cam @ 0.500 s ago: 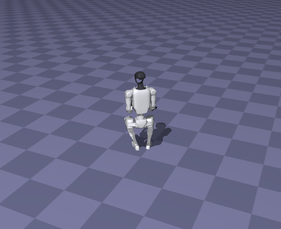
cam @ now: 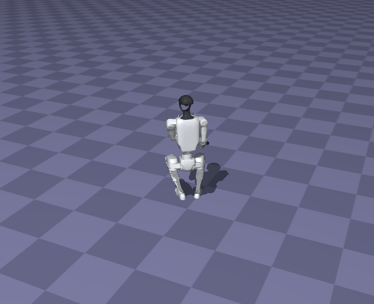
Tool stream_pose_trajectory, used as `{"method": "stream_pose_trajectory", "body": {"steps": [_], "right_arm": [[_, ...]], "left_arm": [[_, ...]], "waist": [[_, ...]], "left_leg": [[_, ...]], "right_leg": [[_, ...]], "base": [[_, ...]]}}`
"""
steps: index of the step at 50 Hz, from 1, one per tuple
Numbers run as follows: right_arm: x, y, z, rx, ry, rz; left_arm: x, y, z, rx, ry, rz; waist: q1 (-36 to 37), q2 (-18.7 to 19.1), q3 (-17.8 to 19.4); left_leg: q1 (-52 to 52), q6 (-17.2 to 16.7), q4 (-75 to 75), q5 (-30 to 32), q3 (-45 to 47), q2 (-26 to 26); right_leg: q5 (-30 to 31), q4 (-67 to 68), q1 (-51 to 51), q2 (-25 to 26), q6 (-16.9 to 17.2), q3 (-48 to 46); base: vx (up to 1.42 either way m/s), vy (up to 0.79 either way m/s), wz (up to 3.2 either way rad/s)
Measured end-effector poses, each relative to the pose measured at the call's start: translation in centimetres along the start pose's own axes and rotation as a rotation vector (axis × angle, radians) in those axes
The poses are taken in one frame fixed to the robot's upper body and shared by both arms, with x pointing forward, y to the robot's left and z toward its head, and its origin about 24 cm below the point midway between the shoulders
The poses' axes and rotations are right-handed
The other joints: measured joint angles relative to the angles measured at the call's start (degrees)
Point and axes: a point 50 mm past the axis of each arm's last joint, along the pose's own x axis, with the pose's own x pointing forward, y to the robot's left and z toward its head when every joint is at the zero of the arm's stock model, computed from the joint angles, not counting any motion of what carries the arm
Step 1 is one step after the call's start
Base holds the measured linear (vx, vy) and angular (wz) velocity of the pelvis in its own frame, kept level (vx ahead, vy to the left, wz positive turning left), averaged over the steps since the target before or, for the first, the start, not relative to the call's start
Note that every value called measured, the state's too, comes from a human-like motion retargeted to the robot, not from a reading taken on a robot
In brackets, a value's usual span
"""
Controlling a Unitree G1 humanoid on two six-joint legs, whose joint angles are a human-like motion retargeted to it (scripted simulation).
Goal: Upper body actions
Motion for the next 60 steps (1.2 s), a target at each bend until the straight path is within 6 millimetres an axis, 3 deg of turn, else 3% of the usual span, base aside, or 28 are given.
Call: {"method": "stream_pose_trajectory", "body": {"steps": [10, 20, 47, 60], "right_arm": [[0.5, -0.1, 1.3, 0.011, -0.047, -0.001], [0.7, -0.1, 2.2, 0.024, -0.076, -0.004], [0.9, -0.3, 2.3, 0.022, -0.086, -0.01], [0.9, -0.4, 1.8, 0.015, -0.069, -0.011]], "left_arm": [[3.0, 2.3, 3.2, 0.107, -0.04, 0.048], [4.3, 3.5, 3.3, 0.137, 0.067, 0.064], [4.3, 3.7, 2.1, -0.017, 0.161, 0.117], [3.8, 4.6, 3.3, 0.087, 0.013, 0.308]], "waist": [[-2.0, 0.3, 0.8], [-3.1, 0.2, 1.4], [-3.4, 0.8, 1.4], [-2.7, 1.1, 1.1]], "left_leg": [[-0.4, -0.1, 0.2, -0.1, 0.1, 0.3], [-0.9, -0.2, 0.3, -0.2, 0.1, 0.5], [-1.0, -0.2, 0.3, -0.1, 0.1, 0.5], [-0.7, -0.2, 0.2, 0.0, 0.1, 0.3]], "right_leg": [[-0.1, 0.0, -0.4, 0.3, 0.0, 0.0], [-0.2, 0.0, -0.9, 0.6, -0.1, 0.1], [-0.1, 0.0, -1.1, 0.7, -0.1, 0.2], [-0.1, 0.1, -0.8, 0.5, 0.0, 0.2]], "base": [[0.0, 0.0, 0.0], [0.0, 0.0, 0.0], [0.0, 0.0, 0.0], [0.0, 0.0, 0.0]]}}
